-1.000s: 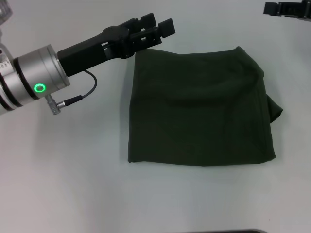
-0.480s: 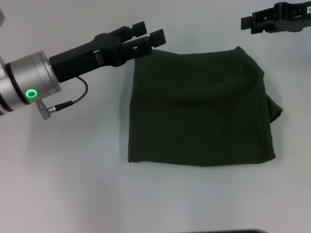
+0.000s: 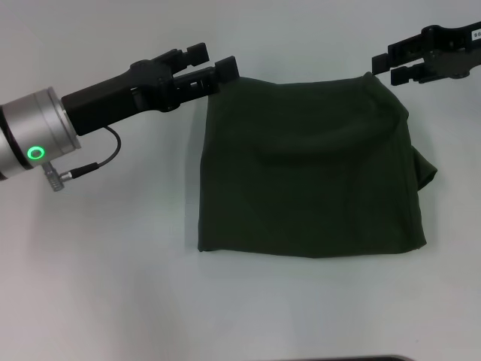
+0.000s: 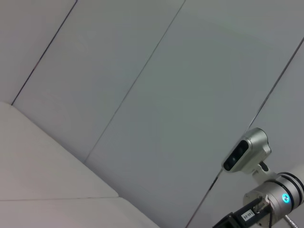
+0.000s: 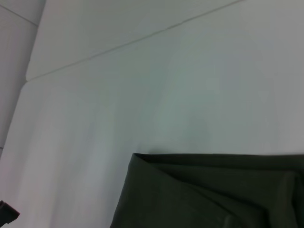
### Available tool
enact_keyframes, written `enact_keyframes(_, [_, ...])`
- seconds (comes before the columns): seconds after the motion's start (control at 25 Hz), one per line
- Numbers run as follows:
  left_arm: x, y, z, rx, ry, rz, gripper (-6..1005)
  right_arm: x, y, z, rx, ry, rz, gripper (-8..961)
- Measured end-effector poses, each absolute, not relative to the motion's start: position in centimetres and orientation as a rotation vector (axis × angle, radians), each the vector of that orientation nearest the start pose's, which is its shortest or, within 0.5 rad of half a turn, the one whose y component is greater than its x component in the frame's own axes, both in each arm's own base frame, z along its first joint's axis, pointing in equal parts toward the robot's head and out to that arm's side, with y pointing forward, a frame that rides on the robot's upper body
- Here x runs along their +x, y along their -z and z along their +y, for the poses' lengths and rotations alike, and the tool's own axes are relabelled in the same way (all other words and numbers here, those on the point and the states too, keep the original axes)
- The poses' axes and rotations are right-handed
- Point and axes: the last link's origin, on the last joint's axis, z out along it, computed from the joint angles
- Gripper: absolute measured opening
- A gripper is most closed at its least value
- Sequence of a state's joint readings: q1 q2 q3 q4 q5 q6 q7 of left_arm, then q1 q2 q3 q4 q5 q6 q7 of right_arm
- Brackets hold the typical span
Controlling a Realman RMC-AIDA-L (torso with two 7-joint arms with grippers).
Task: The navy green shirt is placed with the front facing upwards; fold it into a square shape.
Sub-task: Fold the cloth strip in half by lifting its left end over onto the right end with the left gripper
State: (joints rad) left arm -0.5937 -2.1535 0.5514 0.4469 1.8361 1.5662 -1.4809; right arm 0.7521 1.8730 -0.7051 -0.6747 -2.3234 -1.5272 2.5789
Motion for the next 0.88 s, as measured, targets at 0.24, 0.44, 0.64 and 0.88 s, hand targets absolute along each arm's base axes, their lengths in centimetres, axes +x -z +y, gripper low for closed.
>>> enact_keyframes(0.24, [-22.7,3.5,33.2,-2.519,1.204,-0.981,947,25.5,-6.5,40.3,-2.203,-0.301,1.881,557])
enact_keyframes(0.44, [-22.9,3.7,33.3,-2.503,1.188,-0.997,947,25.6,-5.3,40.6,-2.192,-0.276,1.878,558])
enact_keyframes(0.64, [-22.9,3.7,33.3,-2.499,1.187,-1.000,947,25.6,-4.5,40.5,-2.202,-0.245,1.883,552])
enact_keyframes(0.88, [-23.1,3.7,33.4,-2.486,1.184,-1.007,947,26.8,-4.7,40.2,-2.161,-0.277,1.875,453])
